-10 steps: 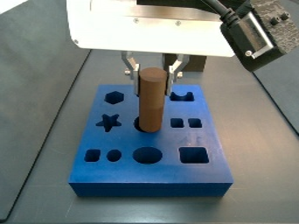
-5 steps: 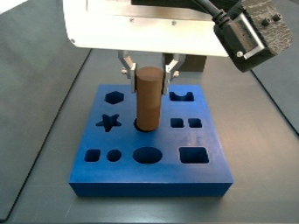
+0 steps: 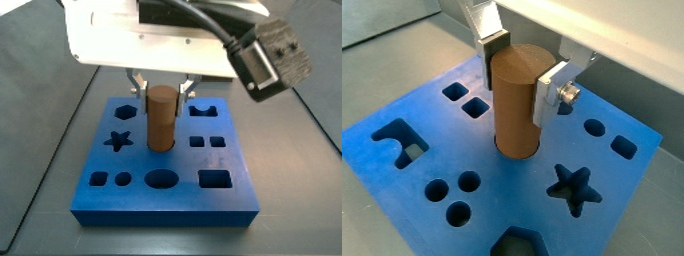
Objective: Pick up the round object. Move up. Move to above the board. Insert the round object.
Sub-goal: Insert the round object.
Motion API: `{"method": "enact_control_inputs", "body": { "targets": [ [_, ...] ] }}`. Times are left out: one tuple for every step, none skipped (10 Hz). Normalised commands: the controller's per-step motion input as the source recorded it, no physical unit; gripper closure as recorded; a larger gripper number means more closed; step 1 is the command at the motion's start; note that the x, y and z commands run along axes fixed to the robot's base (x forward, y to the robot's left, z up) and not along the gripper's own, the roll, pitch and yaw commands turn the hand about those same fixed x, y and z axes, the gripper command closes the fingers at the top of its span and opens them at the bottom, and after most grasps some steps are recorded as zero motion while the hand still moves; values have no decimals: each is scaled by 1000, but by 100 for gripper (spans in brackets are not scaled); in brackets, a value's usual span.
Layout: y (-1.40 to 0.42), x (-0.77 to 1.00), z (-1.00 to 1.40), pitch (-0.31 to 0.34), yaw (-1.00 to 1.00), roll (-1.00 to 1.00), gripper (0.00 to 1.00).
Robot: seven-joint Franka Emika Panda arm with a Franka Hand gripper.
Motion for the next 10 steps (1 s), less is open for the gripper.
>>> {"method": "enact_control_inputs", "body": {
  "targets": [
    [-294, 20, -786, -203, 14, 191, 100],
    [-277, 0, -789, -214, 0, 126, 100],
    [-243, 0, -771, -211, 0, 60, 100],
    [-223, 0, -786, -223, 0, 49, 100],
    [-194, 0, -714, -243, 0, 0, 100],
    [-114, 0, -649, -354, 0, -80, 100],
    [0, 0, -543, -294, 0, -77, 100],
    [106, 0, -169, -157, 466, 383, 100],
    [31, 0, 0, -29, 574, 960, 100],
    [0, 3, -31, -123, 514, 1000, 100]
  ]
}}
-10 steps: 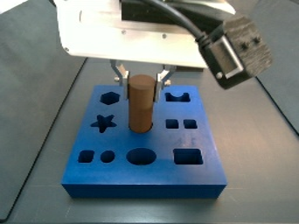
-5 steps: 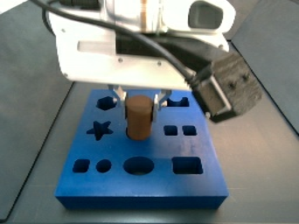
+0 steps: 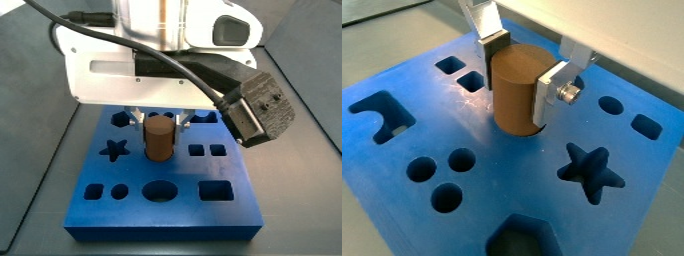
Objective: Pick up the round object. Move up. Move to above the board. Insert the round object.
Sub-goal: Insert the round object.
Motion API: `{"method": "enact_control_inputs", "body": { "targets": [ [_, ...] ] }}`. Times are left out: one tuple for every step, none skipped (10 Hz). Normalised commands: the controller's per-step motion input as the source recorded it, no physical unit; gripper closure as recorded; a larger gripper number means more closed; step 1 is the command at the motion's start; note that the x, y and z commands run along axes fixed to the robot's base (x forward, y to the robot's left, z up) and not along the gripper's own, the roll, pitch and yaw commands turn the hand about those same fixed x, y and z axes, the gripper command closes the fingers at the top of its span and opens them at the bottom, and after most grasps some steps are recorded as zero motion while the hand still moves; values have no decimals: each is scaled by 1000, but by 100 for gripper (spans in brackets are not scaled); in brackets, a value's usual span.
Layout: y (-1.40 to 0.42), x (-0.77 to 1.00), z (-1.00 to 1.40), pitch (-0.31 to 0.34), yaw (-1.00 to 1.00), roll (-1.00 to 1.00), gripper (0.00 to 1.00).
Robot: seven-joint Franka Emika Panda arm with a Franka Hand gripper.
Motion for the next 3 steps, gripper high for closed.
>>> {"method": "enact_control_inputs", "body": {
  "targets": [
    [-134, 0, -137, -246, 157, 606, 100],
    [0, -54, -74, -200, 0, 0, 100],
    [-66, -86, 0, -194, 6, 140, 100]
  ]
}}
